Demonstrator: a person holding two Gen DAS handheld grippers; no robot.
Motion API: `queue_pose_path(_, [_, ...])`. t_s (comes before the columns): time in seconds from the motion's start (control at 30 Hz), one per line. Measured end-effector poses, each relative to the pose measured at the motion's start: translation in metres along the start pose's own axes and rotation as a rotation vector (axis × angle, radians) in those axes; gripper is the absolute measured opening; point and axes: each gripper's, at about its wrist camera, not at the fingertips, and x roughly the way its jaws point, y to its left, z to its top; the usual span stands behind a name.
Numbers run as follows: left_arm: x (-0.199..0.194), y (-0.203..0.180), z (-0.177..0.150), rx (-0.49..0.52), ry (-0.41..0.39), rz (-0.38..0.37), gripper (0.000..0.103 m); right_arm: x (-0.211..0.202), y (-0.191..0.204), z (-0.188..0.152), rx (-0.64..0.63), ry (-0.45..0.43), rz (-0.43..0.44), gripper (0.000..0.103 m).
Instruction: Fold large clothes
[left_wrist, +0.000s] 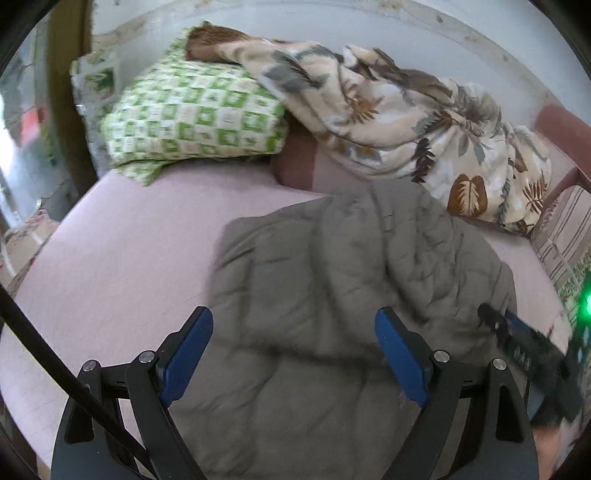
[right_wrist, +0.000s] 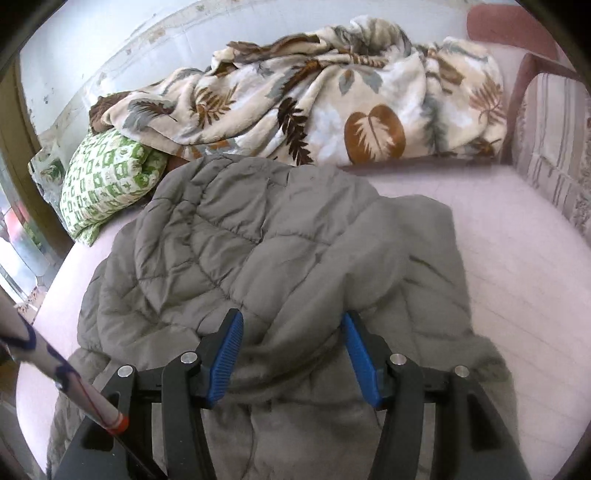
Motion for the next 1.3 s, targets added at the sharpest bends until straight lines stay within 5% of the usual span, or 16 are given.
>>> queue_pose_path(0.1, [0.035,-0.021,0.021,0.003,0.047,0.013,0.089,-0.001,0.003,0.005,-0.034,-0.049,-0.048,0.06])
queue_pose_path(0.3, [0.101,-0.038,0.032,0.062,0.111,0.158,0.084,0.001,-0.006,0.01,-0.021,-0.105,-0.114,0.06])
queue_pose_path(0.5, [0.138,-0.023,0.016,0.007,0.163,0.165,0.086,0.036,-0.02,0.002,-0.013,0.026,-0.081,0.06])
queue_pose_path(0.67, [0.137,-0.035,0.014,0.093,0.152,0.217,0.084,0.05,-0.03,-0.001,0.005,0.082,-0.068,0.06])
queue_pose_path(0.87, [0.09,-0.049,0.021,0.191,0.1,0.201,0.077,0.05,-0.018,-0.005,-0.05,0.104,-0.121,0.061])
queue_pose_path(1.0, [0.107,-0.054,-0.003,0.25,0.171,0.257,0.077,0.048,-0.011,-0.006,-0.091,0.155,-0.126,0.061])
queue_pose_path(1.17, [0.108,-0.057,-0.029,0.285,0.133,0.3,0.077,0.04,-0.004,-0.021,-0.168,0.201,-0.144,0.061])
queue_pose_path(1.3, [0.087,-0.052,-0.012,0.227,0.165,0.222,0.07,0.029,-0.01,-0.023,-0.181,0.19,-0.114,0.061])
